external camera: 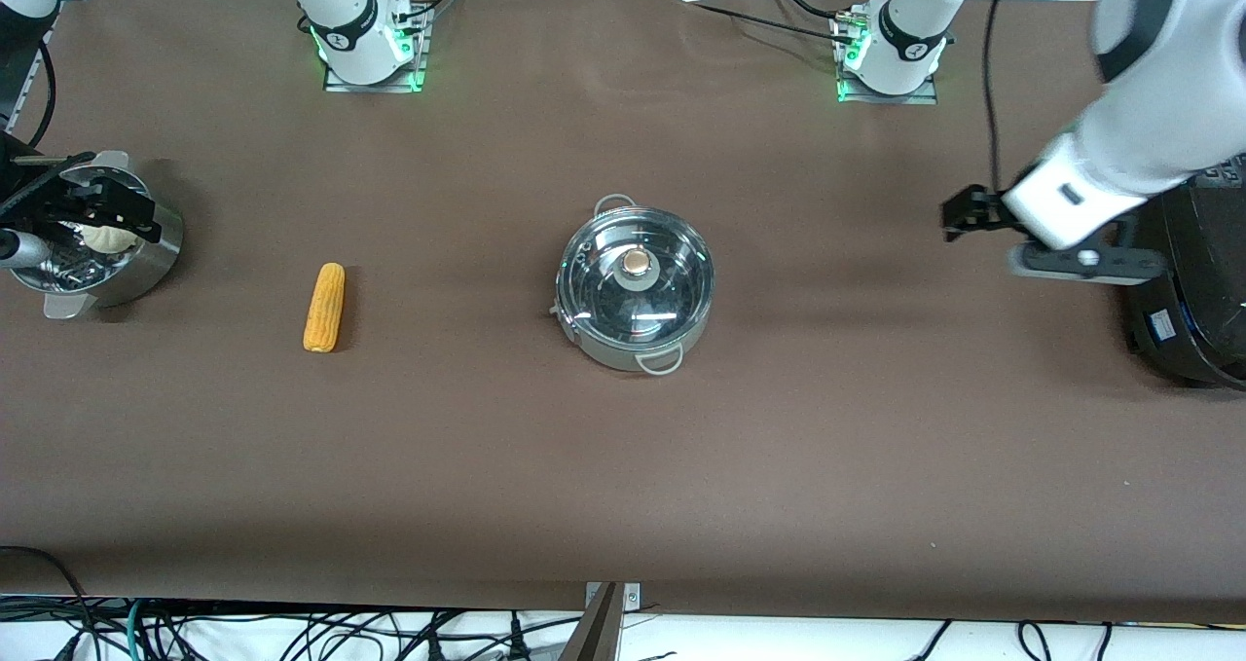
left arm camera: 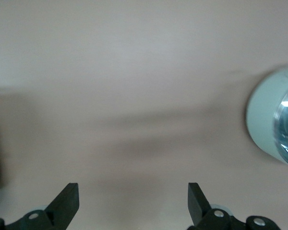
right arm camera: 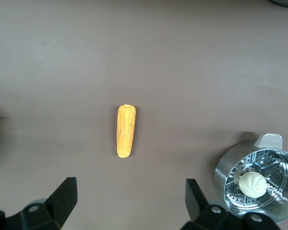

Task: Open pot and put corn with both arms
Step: 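Reach the left gripper to the glass lid knob and grasp it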

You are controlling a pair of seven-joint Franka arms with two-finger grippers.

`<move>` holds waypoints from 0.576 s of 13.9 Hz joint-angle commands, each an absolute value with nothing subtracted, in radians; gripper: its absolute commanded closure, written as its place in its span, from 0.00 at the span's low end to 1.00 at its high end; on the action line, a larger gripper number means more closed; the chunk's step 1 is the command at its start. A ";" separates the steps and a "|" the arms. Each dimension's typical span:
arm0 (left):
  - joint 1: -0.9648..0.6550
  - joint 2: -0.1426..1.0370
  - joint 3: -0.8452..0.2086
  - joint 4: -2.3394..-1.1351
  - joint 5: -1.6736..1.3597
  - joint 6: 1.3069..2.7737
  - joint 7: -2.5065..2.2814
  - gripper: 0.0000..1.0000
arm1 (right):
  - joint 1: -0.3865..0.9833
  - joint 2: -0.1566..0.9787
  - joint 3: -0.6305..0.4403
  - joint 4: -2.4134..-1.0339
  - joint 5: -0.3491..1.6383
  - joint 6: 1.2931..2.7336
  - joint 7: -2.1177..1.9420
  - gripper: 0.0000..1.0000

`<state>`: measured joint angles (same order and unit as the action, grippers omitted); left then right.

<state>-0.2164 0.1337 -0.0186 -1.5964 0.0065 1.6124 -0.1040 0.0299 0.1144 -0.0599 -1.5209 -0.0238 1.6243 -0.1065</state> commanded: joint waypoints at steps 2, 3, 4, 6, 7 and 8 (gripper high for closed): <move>-0.369 0.344 -0.012 -1.364 0.012 1.606 -0.220 0.00 | 0.026 0.110 -0.060 -1.508 -0.009 1.614 -0.112 0.00; -0.406 0.412 -0.012 -1.295 0.009 1.606 -0.277 0.00 | 0.026 0.110 -0.060 -1.508 -0.009 1.614 -0.112 0.00; -0.451 0.481 -0.011 -1.220 0.006 1.606 -0.348 0.00 | 0.026 0.110 -0.060 -1.508 -0.009 1.614 -0.110 0.00; -0.503 0.573 -0.012 -1.134 0.006 1.611 -0.484 0.00 | 0.026 0.110 -0.061 -1.508 -0.009 1.614 -0.112 0.00; -0.534 0.606 -0.012 -1.120 0.005 1.649 -0.532 0.00 | 0.026 0.110 -0.061 -1.508 -0.008 1.614 -0.109 0.00; -0.554 0.624 -0.012 -1.124 0.003 1.705 -0.590 0.00 | 0.026 0.110 -0.061 -1.508 -0.008 1.614 -0.109 0.00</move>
